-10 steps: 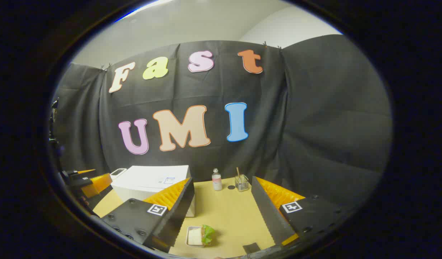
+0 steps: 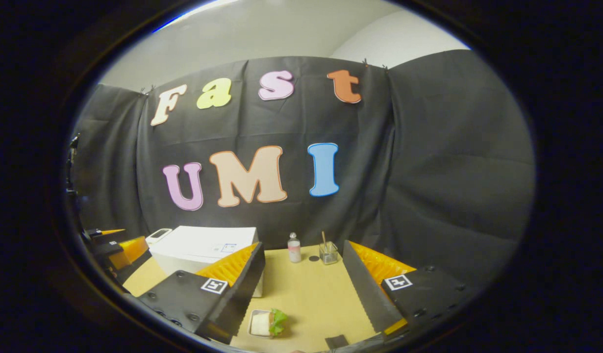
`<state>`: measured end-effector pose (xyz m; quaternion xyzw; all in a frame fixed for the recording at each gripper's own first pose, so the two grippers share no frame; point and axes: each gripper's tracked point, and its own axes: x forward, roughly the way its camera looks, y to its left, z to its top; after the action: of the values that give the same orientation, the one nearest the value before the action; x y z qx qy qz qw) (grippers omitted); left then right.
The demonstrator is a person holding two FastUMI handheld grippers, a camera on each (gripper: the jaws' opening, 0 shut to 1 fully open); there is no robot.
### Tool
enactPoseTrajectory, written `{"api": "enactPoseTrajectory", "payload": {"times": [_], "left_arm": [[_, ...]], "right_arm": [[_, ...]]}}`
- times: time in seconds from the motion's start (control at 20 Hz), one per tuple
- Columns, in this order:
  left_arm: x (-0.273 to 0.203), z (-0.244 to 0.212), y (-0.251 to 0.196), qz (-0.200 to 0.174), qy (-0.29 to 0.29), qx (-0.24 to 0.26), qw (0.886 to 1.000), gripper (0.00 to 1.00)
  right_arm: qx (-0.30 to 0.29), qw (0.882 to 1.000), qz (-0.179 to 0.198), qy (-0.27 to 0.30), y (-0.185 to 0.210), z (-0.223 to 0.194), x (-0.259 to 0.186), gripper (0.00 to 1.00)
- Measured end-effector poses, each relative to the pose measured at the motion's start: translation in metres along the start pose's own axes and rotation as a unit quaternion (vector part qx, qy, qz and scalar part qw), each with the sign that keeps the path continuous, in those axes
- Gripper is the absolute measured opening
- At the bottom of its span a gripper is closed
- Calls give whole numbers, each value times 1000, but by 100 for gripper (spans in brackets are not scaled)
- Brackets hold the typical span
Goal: Open the microwave oven with the left hand, put the food in, and close the microwave oven.
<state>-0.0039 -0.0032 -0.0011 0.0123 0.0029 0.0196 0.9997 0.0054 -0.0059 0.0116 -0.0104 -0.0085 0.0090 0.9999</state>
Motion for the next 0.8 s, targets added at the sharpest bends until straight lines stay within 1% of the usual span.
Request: {"api": "enactPoseTrajectory", "payload": {"times": [0.3, 0.45, 0.6, 0.7, 0.8], "left_arm": [[7, 0, 3, 12, 2, -4, 1000, 96], [15, -10, 2, 12, 11, -11, 1000, 96], [22, -28, 3, 11, 21, -8, 1000, 96], [28, -49, 4, 13, 35, 1, 999, 96], [34, -69, 1, 7, 49, 5, 999, 97]], "right_arm": [[-14, 1000, 0, 6, -5, -5, 8, 99], [-20, 1000, 0, 14, -6, -12, 13, 99], [-23, 1000, 2, 17, -8, -15, 17, 99], [-22, 999, 1, 23, -11, -21, 19, 99], [-18, 999, -1, 29, -15, -28, 22, 99]]}}
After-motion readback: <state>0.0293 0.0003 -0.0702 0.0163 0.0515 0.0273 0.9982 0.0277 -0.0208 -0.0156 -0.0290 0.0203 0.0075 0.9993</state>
